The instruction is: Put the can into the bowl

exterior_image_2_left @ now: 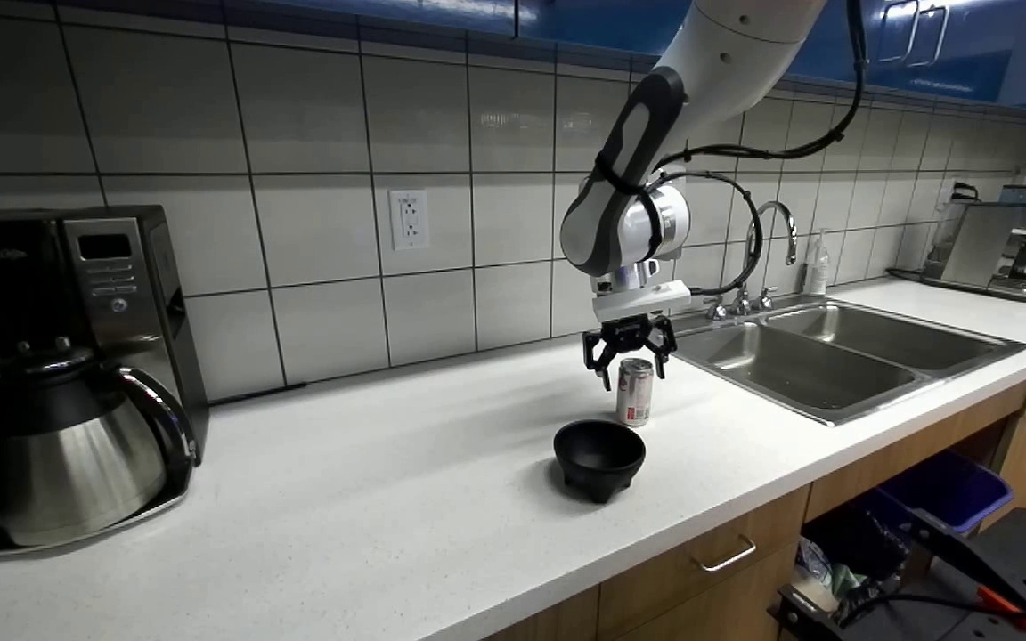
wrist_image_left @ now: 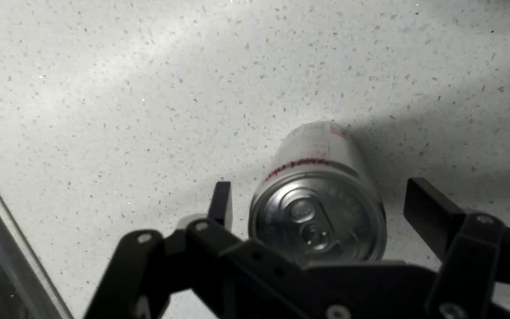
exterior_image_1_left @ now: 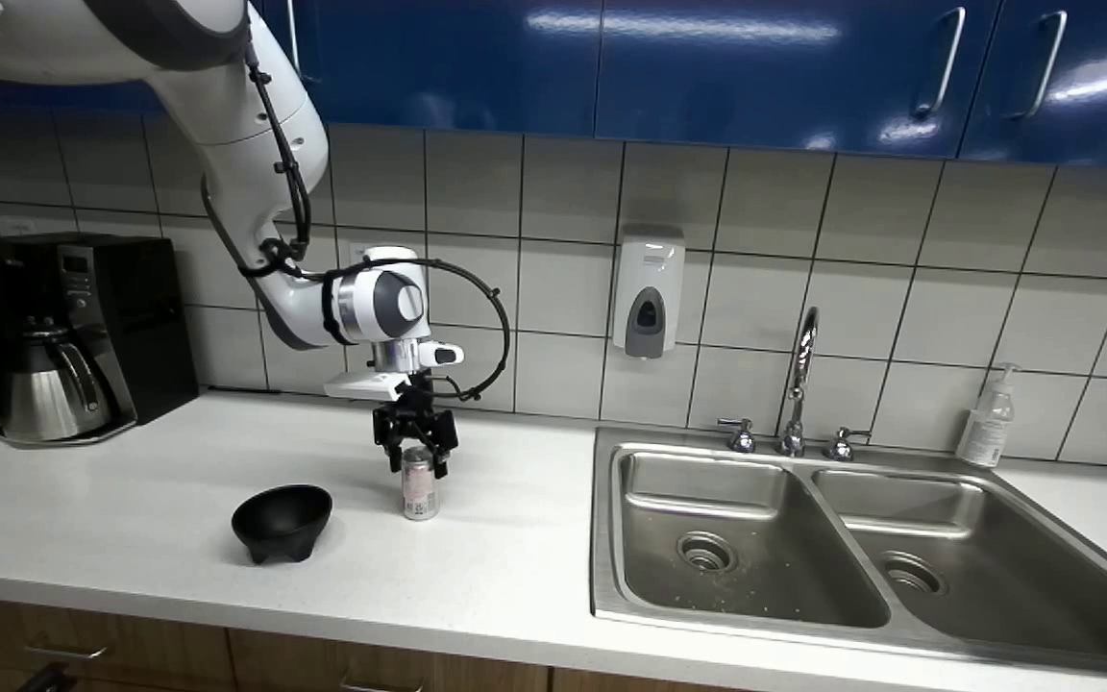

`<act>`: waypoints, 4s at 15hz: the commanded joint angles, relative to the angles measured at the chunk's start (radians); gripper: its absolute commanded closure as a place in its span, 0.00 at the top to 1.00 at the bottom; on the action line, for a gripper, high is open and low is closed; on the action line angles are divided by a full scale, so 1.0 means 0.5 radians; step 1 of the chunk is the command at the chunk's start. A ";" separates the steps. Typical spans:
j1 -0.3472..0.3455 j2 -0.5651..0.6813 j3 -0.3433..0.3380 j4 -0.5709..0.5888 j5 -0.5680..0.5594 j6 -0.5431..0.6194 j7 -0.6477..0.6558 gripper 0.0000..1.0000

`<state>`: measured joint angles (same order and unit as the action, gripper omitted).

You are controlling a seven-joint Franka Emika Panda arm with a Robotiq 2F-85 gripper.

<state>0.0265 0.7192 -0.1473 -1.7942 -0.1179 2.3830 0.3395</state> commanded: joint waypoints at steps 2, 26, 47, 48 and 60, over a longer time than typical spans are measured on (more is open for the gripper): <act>0.012 0.004 -0.013 0.005 0.014 -0.003 -0.010 1.00; -0.037 -0.026 0.002 -0.031 0.213 0.124 0.019 0.42; 0.222 -1.029 0.044 -1.126 0.158 0.445 0.222 0.42; 0.239 -1.048 0.058 -1.161 0.141 0.442 0.250 0.42; 0.403 -0.953 0.117 -1.243 -0.165 0.449 0.708 0.42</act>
<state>0.2225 0.2455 -0.0913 -2.4118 -0.1557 2.5912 0.6273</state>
